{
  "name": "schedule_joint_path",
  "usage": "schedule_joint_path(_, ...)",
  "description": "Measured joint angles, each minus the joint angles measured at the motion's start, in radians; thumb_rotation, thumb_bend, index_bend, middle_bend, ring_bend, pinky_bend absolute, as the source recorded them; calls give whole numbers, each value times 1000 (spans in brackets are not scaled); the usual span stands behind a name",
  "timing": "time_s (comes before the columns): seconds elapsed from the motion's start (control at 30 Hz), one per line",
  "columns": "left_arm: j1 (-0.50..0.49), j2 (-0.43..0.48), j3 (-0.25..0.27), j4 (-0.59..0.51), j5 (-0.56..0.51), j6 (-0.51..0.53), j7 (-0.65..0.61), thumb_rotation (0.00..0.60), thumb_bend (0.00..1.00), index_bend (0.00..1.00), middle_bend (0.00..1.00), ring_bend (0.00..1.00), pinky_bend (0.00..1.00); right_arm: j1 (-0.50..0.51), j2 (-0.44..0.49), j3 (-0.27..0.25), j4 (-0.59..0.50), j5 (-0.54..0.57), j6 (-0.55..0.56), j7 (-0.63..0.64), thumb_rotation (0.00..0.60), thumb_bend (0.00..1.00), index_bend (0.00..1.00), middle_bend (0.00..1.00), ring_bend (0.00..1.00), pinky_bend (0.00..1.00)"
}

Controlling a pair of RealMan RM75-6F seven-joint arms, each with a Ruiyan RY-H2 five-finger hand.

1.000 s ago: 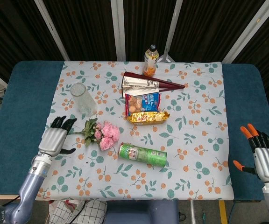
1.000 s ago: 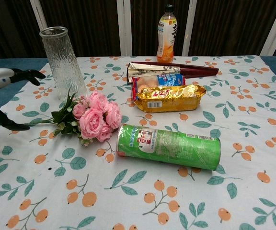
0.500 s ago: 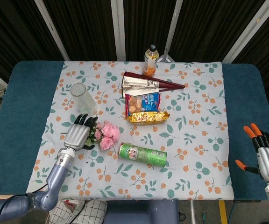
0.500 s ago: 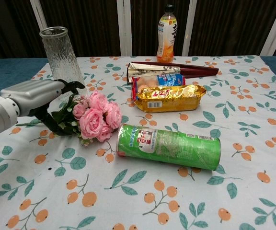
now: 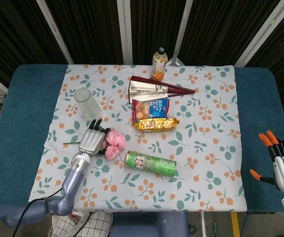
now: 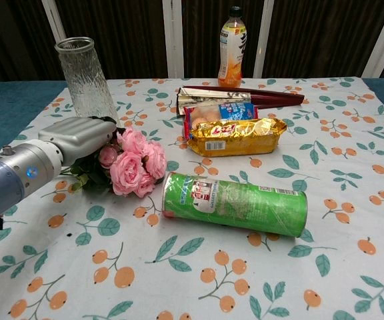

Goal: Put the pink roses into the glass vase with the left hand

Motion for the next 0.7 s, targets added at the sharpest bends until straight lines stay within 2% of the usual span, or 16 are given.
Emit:
schedule_joint_path(0.17, -11, -10, 2, 17, -3, 5, 6, 600, 427, 389, 514, 113, 21, -2, 1, 1, -1, 1, 3, 13, 600, 150, 131, 0, 0, 0)
schedule_joint_path(0.37, -19, -13, 3, 25, 31, 3, -52, 600, 474, 470, 591, 201, 92, -5, 3, 2, -4, 1, 5, 21, 600, 150, 131, 0, 0, 0)
schedule_joint_path(0.57, -19, 11, 9, -11, 160, 39, -168, 600, 469, 454, 580, 203, 102, -8, 6, 3, -8, 0, 10, 32, 600, 150, 131, 0, 0, 0)
schedule_joint_path(0.7, -15, 47, 10, -73, 301, 107, -295, 600, 459, 448, 571, 203, 115, -10, 9, 4, -12, 5, 9, 38, 600, 150, 131, 0, 0, 0)
